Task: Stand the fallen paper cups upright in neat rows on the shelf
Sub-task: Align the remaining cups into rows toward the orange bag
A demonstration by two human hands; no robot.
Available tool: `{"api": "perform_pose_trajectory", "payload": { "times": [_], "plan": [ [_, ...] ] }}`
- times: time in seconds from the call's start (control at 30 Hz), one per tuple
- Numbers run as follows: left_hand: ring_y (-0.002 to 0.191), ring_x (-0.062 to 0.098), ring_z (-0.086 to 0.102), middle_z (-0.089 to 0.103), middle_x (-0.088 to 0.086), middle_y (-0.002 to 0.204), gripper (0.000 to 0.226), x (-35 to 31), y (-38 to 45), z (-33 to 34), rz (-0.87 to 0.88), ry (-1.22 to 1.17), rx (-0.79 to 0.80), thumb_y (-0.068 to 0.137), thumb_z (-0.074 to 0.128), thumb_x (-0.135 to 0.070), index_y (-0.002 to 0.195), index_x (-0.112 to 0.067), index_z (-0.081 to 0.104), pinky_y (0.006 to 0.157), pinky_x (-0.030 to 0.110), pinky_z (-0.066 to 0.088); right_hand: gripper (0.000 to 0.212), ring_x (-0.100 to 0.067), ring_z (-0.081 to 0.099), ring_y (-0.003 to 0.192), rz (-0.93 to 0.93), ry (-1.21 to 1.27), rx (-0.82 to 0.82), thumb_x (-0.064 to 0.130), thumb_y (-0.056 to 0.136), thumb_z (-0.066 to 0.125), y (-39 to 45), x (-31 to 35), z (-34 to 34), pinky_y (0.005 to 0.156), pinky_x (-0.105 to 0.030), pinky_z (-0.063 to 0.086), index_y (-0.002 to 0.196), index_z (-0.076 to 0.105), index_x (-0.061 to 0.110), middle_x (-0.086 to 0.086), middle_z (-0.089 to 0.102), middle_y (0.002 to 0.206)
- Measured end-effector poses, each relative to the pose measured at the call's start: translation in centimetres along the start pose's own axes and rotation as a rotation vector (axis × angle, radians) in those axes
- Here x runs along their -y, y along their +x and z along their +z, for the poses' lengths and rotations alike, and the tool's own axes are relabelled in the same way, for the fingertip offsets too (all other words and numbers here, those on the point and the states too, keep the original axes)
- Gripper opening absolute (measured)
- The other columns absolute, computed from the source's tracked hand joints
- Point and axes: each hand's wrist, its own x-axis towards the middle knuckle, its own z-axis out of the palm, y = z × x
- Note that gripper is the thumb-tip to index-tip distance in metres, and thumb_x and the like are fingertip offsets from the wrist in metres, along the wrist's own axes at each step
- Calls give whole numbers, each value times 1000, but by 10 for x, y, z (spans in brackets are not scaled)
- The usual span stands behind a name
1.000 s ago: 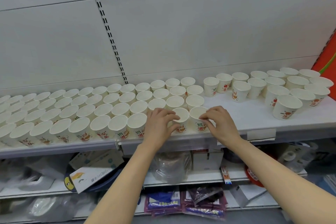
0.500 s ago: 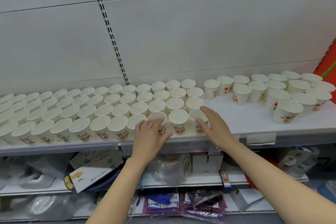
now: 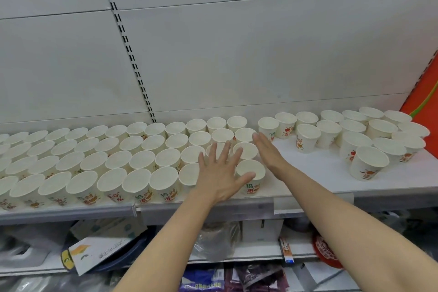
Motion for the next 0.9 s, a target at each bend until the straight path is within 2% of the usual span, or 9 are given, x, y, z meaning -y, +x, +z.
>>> {"api": "perform_pose_trajectory", "payload": {
  "times": [0.07, 0.17, 0.33, 0.4, 0.47, 0.57, 0.67, 0.8, 0.9],
  "plan": [
    [148, 31, -10, -5, -4, 163, 80, 2, 2, 2, -12, 12, 48, 83, 13, -82, 151, -41, 6, 114, 63, 1, 70, -12, 38, 132, 8, 14, 38, 76, 87, 22, 1, -3, 2, 111, -39, 29, 139, 39, 33, 12, 43, 143],
    [149, 29, -7, -1, -3, 163, 81, 4, 0, 3, -7, 9, 67, 83, 12, -82, 151, -40, 6, 115, 61, 2, 59, -8, 38, 127, -9, 44, 51, 66, 95, 19, -3, 0, 3, 104, -30, 28, 139, 38, 32, 17, 42, 138],
    [149, 27, -6, -1, -3, 163, 80, 5, 1, 2, 13, 0, 72, 84, 10, -81, 152, -40, 3, 116, 59, 0, 61, -7, 33, 130, -7, 97, 40, 62, 96, 17, -3, 1, 11, 102, -27, 24, 145, 31, 28, 16, 36, 142],
    [149, 26, -5, 0, -3, 163, 79, 6, 0, 0, 24, -18, 65, 84, 10, -80, 152, -40, 4, 117, 57, 0, 54, -8, 38, 123, -15, 100, -4, 57, 98, 18, -6, 3, 11, 98, -26, 27, 138, 38, 26, 12, 42, 139],
    [149, 24, 4, 8, -4, 163, 76, 10, 2, -5, 38, -46, -5, 86, 14, -78, 152, -39, 11, 119, 51, 5, 44, -6, 40, 114, -20, 94, -104, 48, 102, 26, -12, 3, 3, 96, -24, 27, 134, 43, 24, 12, 45, 125],
    [137, 23, 35, 41, -4, 150, 61, 16, 18, -14, 62, -93, -191, 92, 38, -64, 145, -32, 37, 110, 41, 28, 40, -10, 53, 114, -72, -58, -296, 37, 95, 52, -14, -13, -26, 99, -30, 40, 131, 52, 20, 7, 59, 123],
    [110, 25, 54, 65, -2, 120, 39, 10, 42, -22, 72, -144, -292, 89, 59, -41, 125, -26, 60, 91, 38, 43, 28, -14, 61, 99, -161, -244, -419, 24, 86, 65, -11, -30, -68, 87, -35, 50, 113, 67, 20, 6, 70, 102],
    [99, 21, 58, 71, -5, 98, 19, -19, 92, -32, 108, -178, -288, 89, 62, -28, 105, -27, 72, 77, 35, 48, 13, -19, 54, 91, -271, -499, -511, 19, 84, 67, 17, -33, -116, 77, -36, 47, 94, 74, 24, 7, 71, 88],
    [98, 19, 56, 71, -6, 95, 15, -51, 139, -33, 133, -212, -270, 88, 63, -28, 99, -27, 73, 75, 33, 46, 20, -20, 50, 102, -288, -657, -407, 18, 85, 65, 55, -27, -137, 83, -35, 44, 102, 72, 23, 5, 70, 98]
  ]
}}
